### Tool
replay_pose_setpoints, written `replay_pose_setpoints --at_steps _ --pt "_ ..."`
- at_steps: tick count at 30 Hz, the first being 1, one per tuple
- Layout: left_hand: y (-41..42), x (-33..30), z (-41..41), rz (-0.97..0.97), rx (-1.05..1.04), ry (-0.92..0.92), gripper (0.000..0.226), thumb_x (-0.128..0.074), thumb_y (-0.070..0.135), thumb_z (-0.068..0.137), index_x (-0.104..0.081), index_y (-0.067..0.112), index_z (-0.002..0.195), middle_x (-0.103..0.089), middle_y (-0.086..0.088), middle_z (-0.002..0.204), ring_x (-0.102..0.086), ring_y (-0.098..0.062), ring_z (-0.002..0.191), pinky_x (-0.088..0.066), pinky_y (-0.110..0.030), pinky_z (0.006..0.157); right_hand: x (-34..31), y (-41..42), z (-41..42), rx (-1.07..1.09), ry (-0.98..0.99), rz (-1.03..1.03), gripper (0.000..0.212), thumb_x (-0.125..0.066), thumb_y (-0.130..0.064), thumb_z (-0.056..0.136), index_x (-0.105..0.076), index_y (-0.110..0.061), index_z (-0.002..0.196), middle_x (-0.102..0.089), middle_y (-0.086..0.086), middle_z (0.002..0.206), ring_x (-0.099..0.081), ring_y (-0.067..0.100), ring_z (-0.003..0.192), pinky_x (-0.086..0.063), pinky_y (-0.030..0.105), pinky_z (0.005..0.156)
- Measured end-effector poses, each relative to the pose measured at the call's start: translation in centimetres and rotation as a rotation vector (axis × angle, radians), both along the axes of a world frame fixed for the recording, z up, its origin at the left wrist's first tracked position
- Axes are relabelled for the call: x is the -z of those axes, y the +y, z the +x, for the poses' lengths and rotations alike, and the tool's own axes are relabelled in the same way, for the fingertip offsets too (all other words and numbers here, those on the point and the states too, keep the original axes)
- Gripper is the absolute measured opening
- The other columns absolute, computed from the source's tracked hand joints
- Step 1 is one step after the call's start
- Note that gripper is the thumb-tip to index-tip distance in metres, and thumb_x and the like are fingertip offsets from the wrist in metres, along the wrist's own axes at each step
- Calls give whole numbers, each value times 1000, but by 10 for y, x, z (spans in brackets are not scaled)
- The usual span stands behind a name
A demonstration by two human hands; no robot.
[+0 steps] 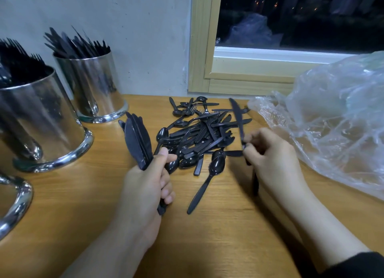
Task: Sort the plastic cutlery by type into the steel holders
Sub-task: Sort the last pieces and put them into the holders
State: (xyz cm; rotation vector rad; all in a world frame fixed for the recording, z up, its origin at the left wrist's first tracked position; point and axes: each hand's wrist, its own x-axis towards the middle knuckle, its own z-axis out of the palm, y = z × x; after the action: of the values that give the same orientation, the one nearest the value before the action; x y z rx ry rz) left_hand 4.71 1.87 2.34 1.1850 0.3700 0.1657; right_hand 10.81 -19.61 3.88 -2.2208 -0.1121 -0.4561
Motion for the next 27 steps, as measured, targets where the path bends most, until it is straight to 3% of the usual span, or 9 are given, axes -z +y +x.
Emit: replay_pose_setpoints --at_steps 3,6,9,11,14,17,20,24,27 --pt "-6 -1 -1 -11 74 -14 38 -66 44 91 -73 12 111 -33 4 60 -33 -9 50 -33 -26 48 3 28 -25 -223 29 32 22 -67 -8 85 -58 -28 81 -64 -9 69 -56 8 60 -45 26 60" --pt "-15 0 -1 -41 139 -39 49 -71 44 81 -68 5 111 -33 4 61 -32 -10 49 -31 -23 45 8 52 -44 -388 15 -14 21 -63 -13 82 -52 -31 83 -61 -10 72 -58 9 63 -48 29 61" --pt "-21 2 2 -4 172 -43 29 -67 32 93 -64 4 95 -40 0 61 -34 -12 49 -31 -23 44 9 55 -48 -469 38 -80 19 -64 -15 88 -54 -31 87 -60 -11 74 -55 7 65 -42 20 60" --pt "-18 4 5 16 131 11 26 -62 32 100 -60 8 88 -42 -2 64 -37 -13 49 -31 -26 46 6 44 -41 -414 28 -69 12 -66 -20 92 -58 -29 91 -62 -12 74 -58 5 64 -41 17 60" --pt "-10 3 9 107 35 -3 34 -56 37 103 -59 9 82 -55 -3 66 -49 -15 53 -40 -30 48 6 8 -12 -137 32 -65 6 -67 -31 93 -62 -28 94 -66 -8 74 -63 6 67 -46 21 63" --pt "-3 -3 7 283 -73 -85 35 -49 34 106 -63 9 87 -63 1 61 -61 -18 58 -52 -34 55 8 -26 11 70 165 -282 37 -68 -48 90 -61 -27 120 -66 -6 96 -62 17 91 -43 29 75" --pt "1 -2 4 425 -74 -117 16 -50 26 106 -65 25 100 -61 8 62 -63 -11 60 -56 -40 67 14 -32 21 116 296 -419 65 -68 -57 86 -52 -22 139 -62 5 120 -59 27 113 -46 36 89" --pt "-2 6 3 528 53 -63 16 -55 23 104 -67 33 98 -56 6 58 -59 -9 57 -53 -32 66 16 -28 25 171 306 -445 42 -68 -41 90 -65 -18 125 -68 12 115 -61 34 107 -49 38 83" --pt "-2 7 2 474 79 -55 11 -63 29 99 -67 22 92 -48 5 54 -49 -11 50 -49 -31 55 14 -33 25 208 323 -408 27 -67 -28 89 -72 -14 112 -72 14 99 -62 35 93 -49 35 73"
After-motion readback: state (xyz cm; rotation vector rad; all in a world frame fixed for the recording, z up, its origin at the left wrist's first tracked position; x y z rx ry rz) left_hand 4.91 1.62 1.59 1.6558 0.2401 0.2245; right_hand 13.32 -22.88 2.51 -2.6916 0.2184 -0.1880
